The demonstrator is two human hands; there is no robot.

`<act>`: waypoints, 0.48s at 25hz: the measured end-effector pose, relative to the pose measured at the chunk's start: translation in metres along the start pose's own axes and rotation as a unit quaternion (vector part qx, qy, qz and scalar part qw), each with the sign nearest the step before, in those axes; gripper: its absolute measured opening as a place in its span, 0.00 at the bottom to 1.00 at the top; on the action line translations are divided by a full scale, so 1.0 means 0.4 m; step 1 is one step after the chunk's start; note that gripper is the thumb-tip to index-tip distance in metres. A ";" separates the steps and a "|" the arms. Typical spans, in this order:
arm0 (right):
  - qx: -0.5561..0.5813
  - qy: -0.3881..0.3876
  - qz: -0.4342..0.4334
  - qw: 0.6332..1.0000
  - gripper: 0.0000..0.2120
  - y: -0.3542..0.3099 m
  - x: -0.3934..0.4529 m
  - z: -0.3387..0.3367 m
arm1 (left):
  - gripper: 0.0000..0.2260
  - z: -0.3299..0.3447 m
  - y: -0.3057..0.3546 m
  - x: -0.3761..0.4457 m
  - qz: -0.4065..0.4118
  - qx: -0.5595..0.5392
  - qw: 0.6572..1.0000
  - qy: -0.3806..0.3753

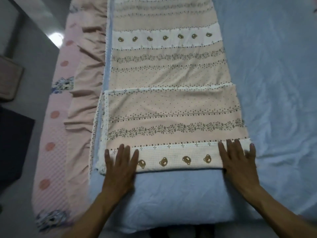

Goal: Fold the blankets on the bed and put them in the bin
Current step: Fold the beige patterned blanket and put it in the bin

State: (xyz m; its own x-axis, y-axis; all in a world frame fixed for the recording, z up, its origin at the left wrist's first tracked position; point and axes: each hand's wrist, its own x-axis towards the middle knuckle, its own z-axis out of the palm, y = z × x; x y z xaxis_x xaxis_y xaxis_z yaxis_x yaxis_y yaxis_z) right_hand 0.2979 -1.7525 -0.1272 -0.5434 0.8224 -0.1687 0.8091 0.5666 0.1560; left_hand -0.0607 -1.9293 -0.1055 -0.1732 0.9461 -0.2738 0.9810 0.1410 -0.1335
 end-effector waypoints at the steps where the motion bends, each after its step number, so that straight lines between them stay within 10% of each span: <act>1: -0.009 0.027 -0.014 0.999 0.44 -0.006 0.003 0.006 | 0.44 0.005 0.020 0.022 -0.012 0.006 1.000 0.014; 8: -0.024 0.050 -0.025 0.998 0.33 0.032 0.004 0.028 | 0.17 -0.028 0.004 0.072 -0.016 0.067 0.995 0.076; 12: -0.028 0.082 -0.028 0.996 0.29 0.059 -0.044 -0.037 | 0.19 -0.103 0.013 -0.005 -0.032 0.080 0.995 0.056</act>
State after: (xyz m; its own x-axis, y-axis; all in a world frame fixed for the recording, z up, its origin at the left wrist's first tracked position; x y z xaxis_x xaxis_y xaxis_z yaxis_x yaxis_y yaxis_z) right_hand 0.3232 -1.7528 -0.1063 -0.6202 0.7842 -0.0184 0.7652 0.6101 0.2054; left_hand -0.0515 -1.9186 -0.0664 -0.2157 0.9643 -0.1534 0.9403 0.1627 -0.2990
